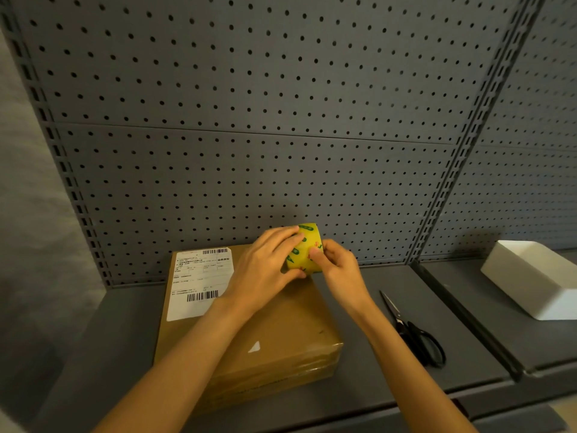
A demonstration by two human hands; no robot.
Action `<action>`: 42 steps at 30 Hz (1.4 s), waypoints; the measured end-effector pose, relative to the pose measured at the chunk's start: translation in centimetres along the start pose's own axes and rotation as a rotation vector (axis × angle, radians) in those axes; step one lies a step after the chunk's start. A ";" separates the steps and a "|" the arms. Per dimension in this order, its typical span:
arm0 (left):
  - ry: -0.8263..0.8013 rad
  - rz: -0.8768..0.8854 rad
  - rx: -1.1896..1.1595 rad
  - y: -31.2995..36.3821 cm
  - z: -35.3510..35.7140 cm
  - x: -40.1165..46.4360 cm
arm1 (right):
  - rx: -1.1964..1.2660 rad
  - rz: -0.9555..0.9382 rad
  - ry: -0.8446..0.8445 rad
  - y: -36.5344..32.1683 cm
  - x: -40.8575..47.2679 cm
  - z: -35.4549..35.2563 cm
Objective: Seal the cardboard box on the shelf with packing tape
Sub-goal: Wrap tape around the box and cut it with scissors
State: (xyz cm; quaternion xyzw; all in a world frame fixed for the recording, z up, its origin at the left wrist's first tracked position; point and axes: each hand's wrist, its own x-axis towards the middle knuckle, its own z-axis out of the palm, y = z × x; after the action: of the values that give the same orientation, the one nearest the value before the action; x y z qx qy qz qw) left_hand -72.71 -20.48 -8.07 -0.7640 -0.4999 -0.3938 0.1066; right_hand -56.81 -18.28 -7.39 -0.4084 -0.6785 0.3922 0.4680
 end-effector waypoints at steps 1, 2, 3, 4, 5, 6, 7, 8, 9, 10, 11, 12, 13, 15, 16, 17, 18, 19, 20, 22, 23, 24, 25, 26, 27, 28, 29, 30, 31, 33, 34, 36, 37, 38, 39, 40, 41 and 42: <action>-0.004 0.003 -0.008 0.0 0.1 0.0 | 0.014 0.003 -0.011 0.1 0.0 -0.1; -0.010 -0.003 -0.034 0.0 0.1 0.0 | 0.034 0.007 -0.024 0.1 -0.1 -0.2; -0.019 -0.019 -0.073 0.0 0.0 0.1 | 0.059 0.013 -0.036 0.1 -0.2 -0.2; -0.032 -0.037 -0.110 0.0 -0.1 0.1 | 0.085 0.021 -0.048 0.0 -0.2 -0.3; -0.047 -0.049 -0.135 0.1 -0.2 0.2 | 0.108 0.030 -0.057 -0.1 -0.3 -0.4; -0.060 -0.051 -0.144 0.1 -0.2 0.2 | 0.125 0.037 -0.065 -0.3 -0.3 -0.5; -0.068 -0.049 -0.142 0.1 -0.2 0.3 | 0.138 0.043 -0.070 -0.4 -0.3 -0.5; -0.075 -0.051 -0.137 0.1 -0.2 0.3 | 0.147 0.049 -0.074 -0.4 -0.3 -0.6; -0.081 -0.060 -0.132 0.2 -0.2 0.3 | 0.152 0.054 -0.076 -0.4 -0.3 -0.6; -0.087 -0.070 -0.127 0.2 -0.2 0.2 | 0.156 0.058 -0.075 -0.4 -0.3 -0.6; -0.090 -0.076 -0.122 0.2 -0.2 0.2 | 0.158 0.062 -0.073 -0.3 -0.4 -0.6; -0.091 -0.078 -0.116 0.2 -0.2 0.1 | 0.162 0.065 -0.071 -0.3 -0.4 -0.6; -0.093 -0.079 -0.113 0.2 -0.2 0.1 | 0.165 0.069 -0.069 -0.2 -0.4 -0.6; -0.099 -0.080 -0.113 0.2 -0.2 0.1 | 0.166 0.069 -0.070 -0.2 -0.5 -0.7; -0.103 -0.087 -0.113 0.1 -0.2 0.1 | 0.165 0.069 -0.071 -0.2 -0.5 -0.7; -0.113 -0.105 -0.115 0.1 -0.1 0.1 | 0.165 0.072 -0.073 -0.1 -0.5 -0.8; -0.136 -0.132 -0.122 0.0 -0.1 0.2 | 0.168 0.077 -0.075 -0.1 -0.6 -0.8; -0.166 -0.165 -0.133 -0.1 -0.1 0.2 | 0.172 0.081 -0.079 -0.1 -0.6 -0.9; -0.192 -0.193 -0.147 -0.1 -0.1 0.2 | 0.175 0.085 -0.083 -0.1 -0.6 -1.0; -0.206 -0.214 -0.172 -0.1 0.0 0.2 | 0.178 0.098 -0.082 -0.1 -0.8 -1.2; -0.195 -0.199 -0.168 -0.1 0.0 0.1 | 0.179 0.115 -0.073 -0.1 -0.8 -1.2; -0.181 -0.167 -0.149 0.0 0.0 0.1 | 0.178 0.136 -0.059 0.0 -0.9 -1.2; -0.169 -0.131 -0.126 0.1 0.1 0.0 | 0.178 0.159 -0.043 0.1 -0.9 -1.3; -0.160 -0.099 -0.108 0.1 0.2 0.0 | 0.182 0.181 -0.024 0.1 -0.8 -1.2; -0.154 -0.074 -0.097 0.1 0.2 0.0 | 0.197 0.199 -0.003 0.2 -0.8 -1.2; -0.150 -0.056 -0.094 0.2 0.3 0.0 | 0.215 0.212 0.018 0.2 -0.7 -1.2; -0.153 -0.046 -0.103 0.3 0.4 0.0 | 0.233 0.223 0.035 0.1 -0.7 -1.1; -0.159 -0.047 -0.128 0.4 0.4 0.0 | 0.243 0.234 0.048 0.2 -0.5 -1.1; -0.164 -0.061 -0.173 0.5 0.4 0.0 | 0.248 0.241 0.049 0.2 -0.4 -1.2; -0.159 -0.129 -0.301 0.7 0.3 0.2 | 0.252 0.243 0.017 0.1 -0.4 -1.2; -0.154 -0.181 -0.364 0.7 0.3 0.2 | 0.253 0.242 -0.011 0.0 -0.5 -1.3; -0.163 -0.301 -0.473 0.5 0.3 0.3 | 0.245 0.230 -0.049 -0.1 -0.7 -1.4; -0.181 -0.362 -0.521 0.3 0.4 0.3 | 0.243 0.222 -0.054 0.0 -0.8 -1.4; -0.206 -0.409 -0.556 0.2 0.5 0.3 | 0.242 0.222 -0.051 0.0 -0.9 -1.5; -0.230 -0.436 -0.576 0.1 0.5 0.3 | 0.247 0.220 -0.049 0.0 -1.0 -1.5; -0.243 -0.447 -0.584 0.2 0.6 0.2 | 0.244 0.216 -0.044 0.0 -1.1 -1.5; -0.240 -0.448 -0.582 0.2 0.6 0.1 | 0.246 0.215 -0.035 0.1 -1.1 -1.5; -0.228 -0.439 -0.567 0.2 0.6 0.0 | 0.241 0.223 -0.023 0.1 -1.1 -1.4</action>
State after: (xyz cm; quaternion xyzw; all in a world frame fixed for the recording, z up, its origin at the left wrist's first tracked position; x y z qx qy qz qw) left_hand -72.22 -20.20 -8.42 -0.6768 -0.5313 -0.4426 -0.2523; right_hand -55.17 -18.99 -7.47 -0.4175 -0.5824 0.5249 0.4593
